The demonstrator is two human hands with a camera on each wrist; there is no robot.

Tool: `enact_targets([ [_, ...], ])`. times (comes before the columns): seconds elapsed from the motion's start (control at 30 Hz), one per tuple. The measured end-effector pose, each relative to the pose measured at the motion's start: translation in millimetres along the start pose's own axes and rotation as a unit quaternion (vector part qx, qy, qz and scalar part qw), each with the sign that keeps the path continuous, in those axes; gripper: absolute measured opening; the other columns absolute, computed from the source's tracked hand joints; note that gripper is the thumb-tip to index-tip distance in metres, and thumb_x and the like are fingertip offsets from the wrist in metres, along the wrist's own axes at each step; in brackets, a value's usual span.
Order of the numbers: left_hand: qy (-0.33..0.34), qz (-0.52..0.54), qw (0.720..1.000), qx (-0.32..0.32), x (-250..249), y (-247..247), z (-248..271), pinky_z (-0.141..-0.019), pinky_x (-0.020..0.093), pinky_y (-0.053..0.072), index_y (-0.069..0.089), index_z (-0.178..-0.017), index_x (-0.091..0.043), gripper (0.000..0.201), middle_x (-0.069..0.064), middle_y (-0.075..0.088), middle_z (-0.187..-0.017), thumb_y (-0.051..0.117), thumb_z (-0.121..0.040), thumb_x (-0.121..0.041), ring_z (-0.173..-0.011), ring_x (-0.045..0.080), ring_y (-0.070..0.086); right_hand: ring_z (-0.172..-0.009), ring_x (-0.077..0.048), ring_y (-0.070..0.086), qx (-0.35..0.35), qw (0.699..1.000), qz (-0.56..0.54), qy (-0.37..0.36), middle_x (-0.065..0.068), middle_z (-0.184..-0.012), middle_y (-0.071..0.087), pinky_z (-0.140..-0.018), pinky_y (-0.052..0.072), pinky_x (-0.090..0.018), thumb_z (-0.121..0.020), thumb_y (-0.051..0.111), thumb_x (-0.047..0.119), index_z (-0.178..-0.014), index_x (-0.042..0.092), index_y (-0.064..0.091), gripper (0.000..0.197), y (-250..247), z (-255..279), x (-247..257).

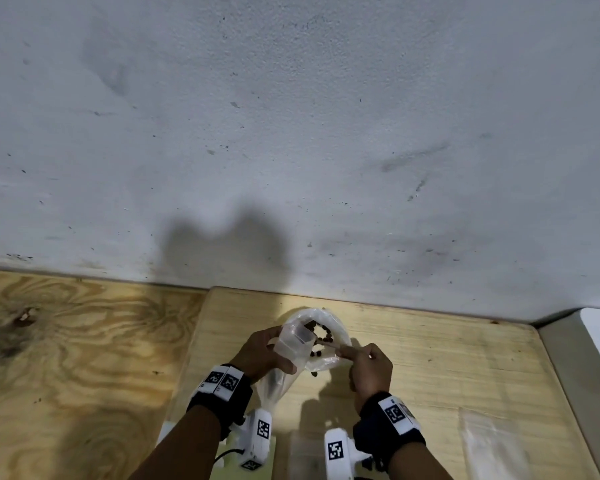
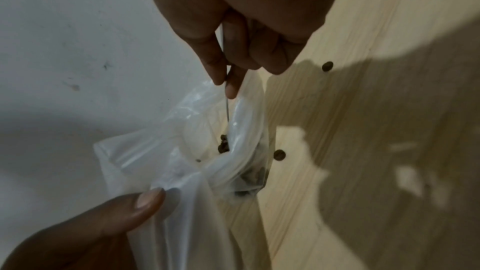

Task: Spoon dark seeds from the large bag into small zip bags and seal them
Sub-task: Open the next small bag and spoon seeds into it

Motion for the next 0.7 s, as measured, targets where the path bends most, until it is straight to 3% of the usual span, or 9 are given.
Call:
enact_targets([
  [0.13, 0.007, 0.008, 1.000, -0.015, -2, 0, 3, -0.074, 0.031, 0.053, 0.068, -0.116, -0.017, 0.088, 0.003, 0.073, -0.104, 0.083, -0.029, -0.017, -0.103, 0.025, 0.066, -0.056, -0.019, 0.033, 0.002, 1.000, 0.008, -0.026, -0.004, -0.056, 0.038, -0.058, 0.031, -0.033, -0.062, 0.081, 0.008, -0.051, 0.021, 0.042, 0.042, -17, -1, 9],
  [0.2, 0.011, 0.004, 1.000, -0.021, -3, 0, 5, -0.072, 0.030, 0.053, 0.066, -0.117, -0.017, 0.090, 0.003, 0.073, -0.105, 0.084, -0.028, -0.020, -0.103, 0.025, 0.066, -0.054, -0.018, 0.034, 0.007, 0.999, -0.004, -0.048, -0.004, -0.055, 0.039, -0.054, 0.031, -0.031, -0.064, 0.080, 0.006, -0.057, 0.016, 0.046, 0.036, -26, -1, 17],
  [0.27, 0.017, -0.005, 1.000, -0.024, -4, 1, 8, -0.072, 0.028, 0.054, 0.062, -0.123, -0.019, 0.097, 0.002, 0.071, -0.111, 0.085, -0.029, -0.022, -0.104, 0.021, 0.065, -0.050, -0.017, 0.032, 0.005, 0.998, -0.015, -0.068, -0.004, -0.054, 0.040, -0.050, 0.029, -0.027, -0.066, 0.079, 0.003, -0.063, 0.013, 0.048, 0.032, -36, 2, 26],
  [0.4, 0.039, -0.021, 0.998, -0.035, -9, 5, 17, -0.078, 0.029, 0.054, 0.054, -0.133, -0.020, 0.108, -0.001, 0.064, -0.122, 0.084, -0.029, -0.025, -0.110, 0.018, 0.061, -0.050, -0.019, 0.032, -0.008, 0.994, -0.030, -0.108, -0.004, -0.054, 0.044, -0.055, 0.028, -0.028, -0.066, 0.080, 0.003, -0.065, 0.010, 0.052, 0.029, -54, 8, 42],
  [0.53, 0.045, -0.032, 0.997, -0.046, -9, 10, 21, -0.077, 0.027, 0.053, 0.051, -0.133, -0.019, 0.101, 0.000, 0.061, -0.125, 0.085, -0.038, -0.013, -0.110, 0.019, 0.059, -0.046, -0.014, 0.032, 0.015, 0.985, -0.071, -0.154, 0.002, -0.047, 0.045, -0.055, 0.027, -0.028, -0.073, 0.078, 0.002, -0.071, 0.004, 0.055, 0.023, -63, 24, 64],
  [0.63, 0.049, -0.033, 0.997, -0.052, -8, 11, 22, -0.074, 0.026, 0.053, 0.053, -0.133, -0.018, 0.101, 0.000, 0.062, -0.125, 0.084, -0.037, -0.015, -0.108, 0.018, 0.060, -0.040, -0.008, 0.033, 0.050, 0.978, -0.074, -0.187, -0.010, -0.057, 0.058, -0.054, 0.027, -0.026, -0.076, 0.076, 0.002, -0.071, 0.003, 0.052, 0.024, -58, 37, 79],
  [0.7, 0.051, -0.029, 0.997, -0.058, -9, 12, 24, -0.071, 0.023, 0.051, 0.054, -0.133, -0.017, 0.106, 0.001, 0.062, -0.125, 0.085, -0.032, -0.018, -0.107, 0.019, 0.061, -0.044, -0.010, 0.038, 0.068, 0.973, -0.042, -0.216, -0.017, -0.063, 0.056, -0.056, 0.032, -0.027, -0.074, 0.077, 0.001, -0.065, 0.007, 0.048, 0.031, -49, 43, 86],
])
Point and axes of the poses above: each hand's wrist, its own z-axis away from the middle knuckle, its own y-axis out of the palm, x = y × z, the point moved 7 cm from there along -z, towards the middle knuckle
